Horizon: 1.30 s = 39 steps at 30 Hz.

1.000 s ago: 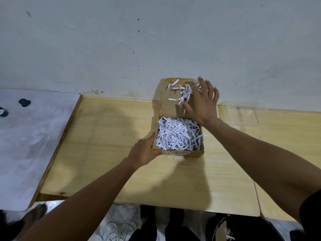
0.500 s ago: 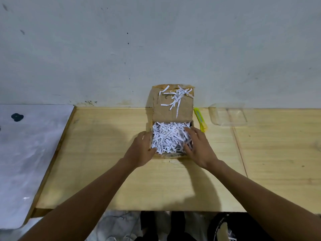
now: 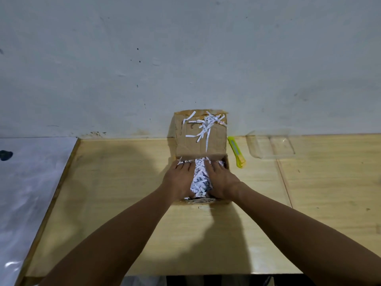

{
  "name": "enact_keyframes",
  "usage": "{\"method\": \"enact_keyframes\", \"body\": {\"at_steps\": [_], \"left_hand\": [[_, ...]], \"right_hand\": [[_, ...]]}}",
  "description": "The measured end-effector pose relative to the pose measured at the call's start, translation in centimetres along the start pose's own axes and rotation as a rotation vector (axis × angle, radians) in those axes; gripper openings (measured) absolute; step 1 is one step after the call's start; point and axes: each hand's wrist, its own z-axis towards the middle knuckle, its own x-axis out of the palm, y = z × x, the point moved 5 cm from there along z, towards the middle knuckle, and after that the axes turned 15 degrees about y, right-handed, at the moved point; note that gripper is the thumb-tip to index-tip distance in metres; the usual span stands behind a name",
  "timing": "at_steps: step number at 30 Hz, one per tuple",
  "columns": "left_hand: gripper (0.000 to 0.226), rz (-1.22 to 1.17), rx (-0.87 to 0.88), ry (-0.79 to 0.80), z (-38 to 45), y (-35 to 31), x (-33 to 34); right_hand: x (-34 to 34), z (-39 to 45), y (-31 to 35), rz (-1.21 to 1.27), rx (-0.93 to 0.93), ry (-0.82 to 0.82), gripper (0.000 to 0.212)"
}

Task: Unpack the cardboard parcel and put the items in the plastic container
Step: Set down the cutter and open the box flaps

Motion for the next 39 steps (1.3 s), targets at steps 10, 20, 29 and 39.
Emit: {"method": "enact_keyframes", "body": {"at_steps": [10,20,29,39], "left_hand": [[0.089,-0.065,0.028,0.084,1.6,-0.3,0.5],[0.073,-0.116,0.050,0.065,1.1,-0.8,1.1],[0.086,-0.129,0.027,-0.033,0.5,-1.0,0.7],[0.077,-0.147,0.048,0.010,1.1,-0.7,0.5]], "right_hand": [[0.1,1.7,0.1,0.006,0.056,0.047,0.098],[0.7,1.0,0.2,0.097,-0.032,0.020,0.079],[1.0,0.6,0.4,0.074,-0.043,-0.074,0.095],[0.8,1.3,0.0,0.104,-0.022,-0.068,0.095]]}}
